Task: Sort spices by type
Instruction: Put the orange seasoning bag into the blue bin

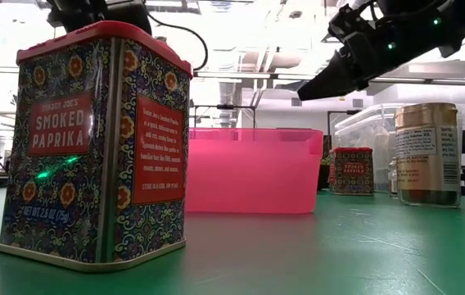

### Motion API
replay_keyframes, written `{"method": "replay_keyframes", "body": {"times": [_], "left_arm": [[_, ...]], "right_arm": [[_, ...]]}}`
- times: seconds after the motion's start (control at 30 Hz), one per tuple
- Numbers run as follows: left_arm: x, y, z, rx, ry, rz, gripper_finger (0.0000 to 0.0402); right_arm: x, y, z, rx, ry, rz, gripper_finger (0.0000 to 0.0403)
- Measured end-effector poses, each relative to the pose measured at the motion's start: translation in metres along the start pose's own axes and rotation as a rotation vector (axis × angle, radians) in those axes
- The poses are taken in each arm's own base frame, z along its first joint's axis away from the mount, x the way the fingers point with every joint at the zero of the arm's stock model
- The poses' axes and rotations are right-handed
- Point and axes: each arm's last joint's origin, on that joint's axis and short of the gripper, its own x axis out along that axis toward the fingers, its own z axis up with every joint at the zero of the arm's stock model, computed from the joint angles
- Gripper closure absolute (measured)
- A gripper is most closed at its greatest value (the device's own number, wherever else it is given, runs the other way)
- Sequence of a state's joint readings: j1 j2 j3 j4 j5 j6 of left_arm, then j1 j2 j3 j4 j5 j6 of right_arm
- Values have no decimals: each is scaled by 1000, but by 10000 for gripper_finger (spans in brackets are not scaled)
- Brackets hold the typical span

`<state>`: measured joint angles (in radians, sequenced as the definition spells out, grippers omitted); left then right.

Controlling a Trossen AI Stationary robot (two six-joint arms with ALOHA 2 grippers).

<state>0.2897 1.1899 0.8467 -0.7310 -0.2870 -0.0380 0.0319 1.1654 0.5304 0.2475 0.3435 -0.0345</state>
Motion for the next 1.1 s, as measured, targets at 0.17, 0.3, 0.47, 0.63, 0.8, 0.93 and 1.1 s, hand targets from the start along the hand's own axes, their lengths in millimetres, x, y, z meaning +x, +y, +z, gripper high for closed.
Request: {"method": "replay_keyframes", "body": {"times": [0.17,0.3,0.47,0.63,0.8,0.93,1.1], "left_arm": [[2,0,-2,15,32,-9,276],[2,1,-2,27,30,-5,325],[2,1,-2,59,30,-25,391],[1,-2,-1,62,29,-145,400],[-11,1,13,59,-36,-148,401],[-25,5,30,84,-122,-145,401],[-47,12,53,97,-268,-129,401]], "right_arm": [[0,0,-1,2,12,1,190],[0,0,-1,3,12,1,190],[0,0,-1,2,15,1,190],[0,0,-3,-2,31,0,190],[0,0,-3,-1,30,0,190],[0,0,-4,3,37,0,190],[0,0,-4,14,40,0,190]]}}
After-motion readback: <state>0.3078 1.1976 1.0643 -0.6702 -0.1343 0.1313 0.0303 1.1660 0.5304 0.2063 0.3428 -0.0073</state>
